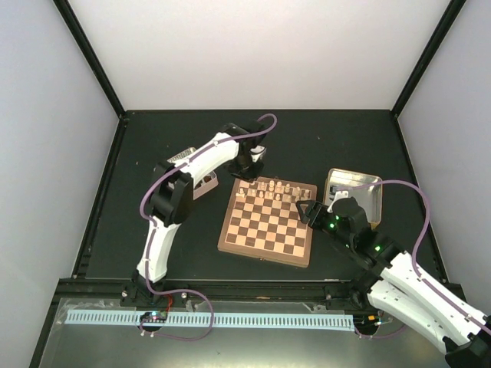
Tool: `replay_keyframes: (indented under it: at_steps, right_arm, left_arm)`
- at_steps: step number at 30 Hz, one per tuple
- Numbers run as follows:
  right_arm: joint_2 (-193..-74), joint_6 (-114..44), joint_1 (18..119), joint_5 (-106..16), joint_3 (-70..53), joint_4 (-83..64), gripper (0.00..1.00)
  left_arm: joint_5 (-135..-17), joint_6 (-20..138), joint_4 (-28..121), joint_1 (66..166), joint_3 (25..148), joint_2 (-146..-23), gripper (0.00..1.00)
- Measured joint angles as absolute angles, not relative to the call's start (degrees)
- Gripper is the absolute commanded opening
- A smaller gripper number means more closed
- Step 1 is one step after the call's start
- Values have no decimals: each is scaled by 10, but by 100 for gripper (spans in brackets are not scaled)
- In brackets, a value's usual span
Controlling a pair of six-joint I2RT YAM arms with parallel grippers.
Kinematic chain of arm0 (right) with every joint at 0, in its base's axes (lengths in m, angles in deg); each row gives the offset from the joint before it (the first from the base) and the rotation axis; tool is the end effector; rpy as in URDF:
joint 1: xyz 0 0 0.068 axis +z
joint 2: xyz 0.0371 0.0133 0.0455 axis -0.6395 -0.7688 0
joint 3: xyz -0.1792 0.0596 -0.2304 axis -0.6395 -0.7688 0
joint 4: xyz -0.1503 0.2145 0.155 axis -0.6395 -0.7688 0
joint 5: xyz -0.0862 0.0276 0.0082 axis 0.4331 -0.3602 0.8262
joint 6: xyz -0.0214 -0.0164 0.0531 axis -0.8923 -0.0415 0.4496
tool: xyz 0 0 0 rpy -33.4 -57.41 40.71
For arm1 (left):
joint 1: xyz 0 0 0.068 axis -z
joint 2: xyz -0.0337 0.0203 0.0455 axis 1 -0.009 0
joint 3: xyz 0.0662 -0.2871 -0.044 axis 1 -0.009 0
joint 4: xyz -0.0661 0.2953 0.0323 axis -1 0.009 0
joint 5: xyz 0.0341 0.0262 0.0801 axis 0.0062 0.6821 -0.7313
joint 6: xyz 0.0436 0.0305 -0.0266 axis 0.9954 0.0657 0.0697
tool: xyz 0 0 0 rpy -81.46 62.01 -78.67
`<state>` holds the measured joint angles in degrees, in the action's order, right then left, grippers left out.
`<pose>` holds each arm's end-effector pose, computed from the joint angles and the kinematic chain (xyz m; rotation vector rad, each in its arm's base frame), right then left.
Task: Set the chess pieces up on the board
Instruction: Place the chess piece on the chessboard.
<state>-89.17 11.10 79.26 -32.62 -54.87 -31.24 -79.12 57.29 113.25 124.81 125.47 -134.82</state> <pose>0.1447 0.1150 0.2510 0.3060 2.1922 0.8704 0.4122 -0.2968 0.2163 0.5855 2.9456 -0.2325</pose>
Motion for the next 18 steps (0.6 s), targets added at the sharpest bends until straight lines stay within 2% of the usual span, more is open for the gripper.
replay_keyframes:
  at_steps: [13, 18]
  right_arm:
    - [-888, 111, 793, -326, -557, -312, 70]
    - [-890, 111, 793, -326, -557, -312, 70]
  left_arm:
    - [-772, 595, 1155, 1248, 1269, -1375, 8]
    - [-770, 597, 1157, 1248, 1276, -1379, 14]
